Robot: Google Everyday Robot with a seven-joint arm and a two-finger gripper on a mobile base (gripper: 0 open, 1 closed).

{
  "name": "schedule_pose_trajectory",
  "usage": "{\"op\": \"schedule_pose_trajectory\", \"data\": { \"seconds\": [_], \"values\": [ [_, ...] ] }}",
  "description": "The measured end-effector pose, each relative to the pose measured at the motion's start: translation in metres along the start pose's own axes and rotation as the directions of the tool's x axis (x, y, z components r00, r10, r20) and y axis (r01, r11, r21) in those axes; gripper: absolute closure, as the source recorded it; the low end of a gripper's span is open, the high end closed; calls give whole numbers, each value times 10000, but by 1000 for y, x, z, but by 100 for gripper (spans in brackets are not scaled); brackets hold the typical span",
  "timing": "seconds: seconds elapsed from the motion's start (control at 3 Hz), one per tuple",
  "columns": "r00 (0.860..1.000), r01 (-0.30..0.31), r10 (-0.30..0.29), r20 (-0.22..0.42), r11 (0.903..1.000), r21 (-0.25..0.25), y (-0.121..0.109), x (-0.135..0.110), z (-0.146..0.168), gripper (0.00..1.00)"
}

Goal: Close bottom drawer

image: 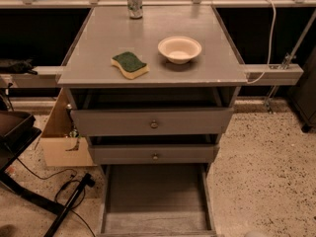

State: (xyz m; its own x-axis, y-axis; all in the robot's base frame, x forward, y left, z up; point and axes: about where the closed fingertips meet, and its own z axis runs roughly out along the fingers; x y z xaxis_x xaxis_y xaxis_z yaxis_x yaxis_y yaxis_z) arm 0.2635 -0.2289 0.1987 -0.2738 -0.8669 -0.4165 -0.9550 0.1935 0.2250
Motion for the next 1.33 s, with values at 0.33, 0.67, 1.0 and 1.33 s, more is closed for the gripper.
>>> {"op": "schedule_pose_trajectory", "data": {
  "seconds": [0.33,0.67,1.0,1.33],
  "values": [
    [9928,139,-134,1188,9999,-33,-29,-2,31,100],
    [9940,157,-169,1083,9998,125,-37,2,28,100],
    [9967,246,-237,774,9996,-103,-21,-2,64,100],
    [9940,580,-621,896,9972,481,-21,-7,117,100]
  ]
}}
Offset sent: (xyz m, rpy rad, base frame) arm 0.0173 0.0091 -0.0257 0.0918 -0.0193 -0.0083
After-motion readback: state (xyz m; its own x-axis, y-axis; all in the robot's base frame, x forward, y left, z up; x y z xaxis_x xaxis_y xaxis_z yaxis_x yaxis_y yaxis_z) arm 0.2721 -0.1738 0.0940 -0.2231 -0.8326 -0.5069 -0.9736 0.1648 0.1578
